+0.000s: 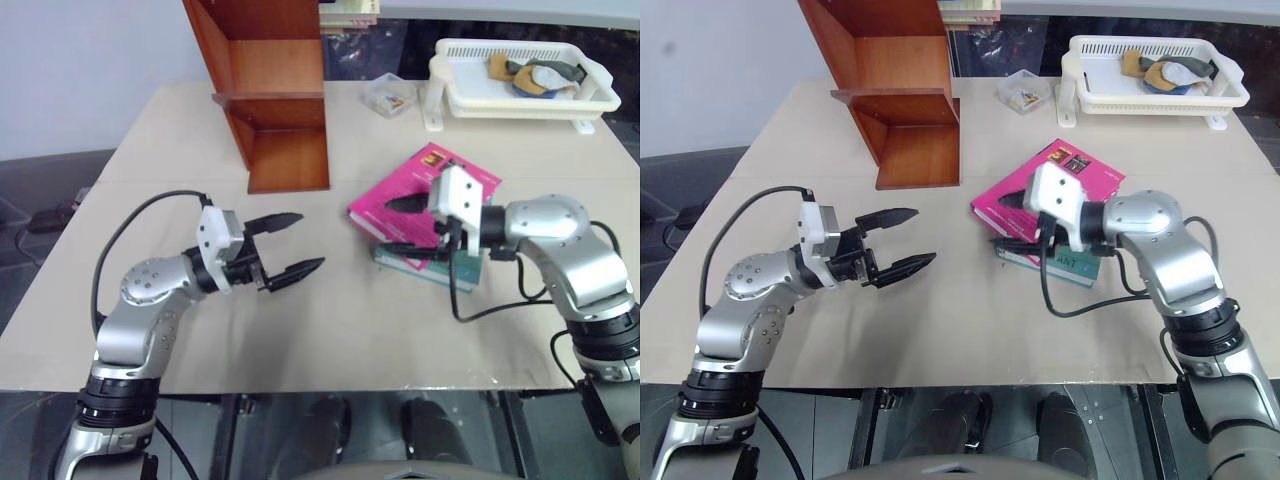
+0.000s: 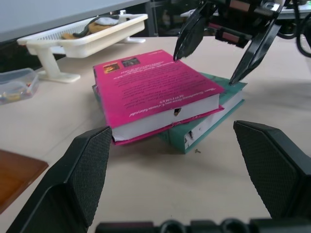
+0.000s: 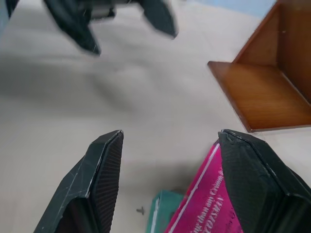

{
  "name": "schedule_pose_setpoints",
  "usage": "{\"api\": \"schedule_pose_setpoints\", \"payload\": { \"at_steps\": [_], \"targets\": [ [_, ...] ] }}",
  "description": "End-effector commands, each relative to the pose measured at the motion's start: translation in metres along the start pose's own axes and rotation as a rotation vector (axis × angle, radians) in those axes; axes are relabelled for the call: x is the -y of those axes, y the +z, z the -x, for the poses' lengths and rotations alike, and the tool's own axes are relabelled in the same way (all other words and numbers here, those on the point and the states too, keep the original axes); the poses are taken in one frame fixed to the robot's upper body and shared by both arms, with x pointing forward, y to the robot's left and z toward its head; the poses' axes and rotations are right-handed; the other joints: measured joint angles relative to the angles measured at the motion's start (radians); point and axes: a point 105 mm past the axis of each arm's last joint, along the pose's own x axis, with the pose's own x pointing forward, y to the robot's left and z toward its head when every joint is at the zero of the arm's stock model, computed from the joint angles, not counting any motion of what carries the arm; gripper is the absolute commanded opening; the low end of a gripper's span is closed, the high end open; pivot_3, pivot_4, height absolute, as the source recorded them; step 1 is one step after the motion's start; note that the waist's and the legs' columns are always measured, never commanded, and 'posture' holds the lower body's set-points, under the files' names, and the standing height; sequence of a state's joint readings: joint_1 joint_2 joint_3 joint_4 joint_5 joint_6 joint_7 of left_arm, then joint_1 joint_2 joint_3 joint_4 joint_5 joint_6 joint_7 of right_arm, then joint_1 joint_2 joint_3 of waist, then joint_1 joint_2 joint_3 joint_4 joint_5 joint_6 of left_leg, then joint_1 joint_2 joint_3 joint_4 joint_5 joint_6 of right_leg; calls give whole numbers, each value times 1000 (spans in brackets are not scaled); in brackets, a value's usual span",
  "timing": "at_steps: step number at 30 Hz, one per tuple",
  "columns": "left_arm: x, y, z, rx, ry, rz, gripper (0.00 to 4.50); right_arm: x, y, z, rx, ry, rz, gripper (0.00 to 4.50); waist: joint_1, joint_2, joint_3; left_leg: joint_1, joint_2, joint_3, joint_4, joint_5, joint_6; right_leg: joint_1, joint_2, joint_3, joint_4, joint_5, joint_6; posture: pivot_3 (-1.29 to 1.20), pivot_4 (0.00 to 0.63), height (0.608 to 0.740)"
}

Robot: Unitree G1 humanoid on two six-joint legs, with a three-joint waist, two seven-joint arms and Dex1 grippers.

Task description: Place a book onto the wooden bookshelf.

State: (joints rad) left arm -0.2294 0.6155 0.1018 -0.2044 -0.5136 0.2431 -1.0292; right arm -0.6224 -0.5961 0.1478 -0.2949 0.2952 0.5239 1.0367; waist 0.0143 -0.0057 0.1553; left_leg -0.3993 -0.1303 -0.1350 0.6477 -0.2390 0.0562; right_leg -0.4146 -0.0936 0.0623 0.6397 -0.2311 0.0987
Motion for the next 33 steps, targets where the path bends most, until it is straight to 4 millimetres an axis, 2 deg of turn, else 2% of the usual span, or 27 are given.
{"api": "schedule_pose_setpoints", "payload": {
  "at_steps": [1,3,11,14,15,17,19,27,33],
  "targets": [
    [12,-2,-11,15,-43,18,4437,13,18,28,79,-105,-47,3177,0,0,0,0,0,0,0,0,0,0,0,0,0,0,0,0,150,740],
    [15,-7,-17,16,-63,37,4437,16,16,41,87,-150,-102,3177,0,0,0,0,0,-1,0,0,0,0,0,-1,0,0,0,0,150,740],
    [13,-25,-47,22,-118,97,4437,22,-12,103,46,-374,-301,3177,-2,0,0,0,0,0,0,0,0,0,0,0,1,0,0,0,150,740],
    [17,-32,-55,15,-169,115,4437,25,-27,125,12,-457,-359,3177,0,0,0,0,0,1,0,0,0,0,0,1,1,0,0,0,150,740],
    [19,-36,-61,8,-193,123,4437,28,-39,137,-4,-509,-402,3177,-1,0,0,0,0,1,0,0,0,0,0,1,1,0,0,0,150,740],
    [20,-41,-71,3,-219,135,4437,29,-56,149,-31,-561,-458,3177,-1,0,0,0,0,1,0,0,0,1,0,1,1,0,0,0,150,740],
    [18,-49,-81,-26,-230,141,4437,27,-69,149,-56,-578,-481,3177,0,0,0,0,0,1,1,0,1,1,0,1,1,0,0,0,150,740],
    [18,-71,-105,-113,-273,122,4437,34,-87,144,7,-630,-576,3177,-6,0,0,1,0,2,2,0,0,1,0,2,3,0,0,0,150,740],
    [24,-69,-113,-102,-318,108,4437,42,-119,156,7,-780,-684,3177,0,0,0,0,0,2,2,0,0,0,0,2,2,0,0,0,150,740]
  ]
}}
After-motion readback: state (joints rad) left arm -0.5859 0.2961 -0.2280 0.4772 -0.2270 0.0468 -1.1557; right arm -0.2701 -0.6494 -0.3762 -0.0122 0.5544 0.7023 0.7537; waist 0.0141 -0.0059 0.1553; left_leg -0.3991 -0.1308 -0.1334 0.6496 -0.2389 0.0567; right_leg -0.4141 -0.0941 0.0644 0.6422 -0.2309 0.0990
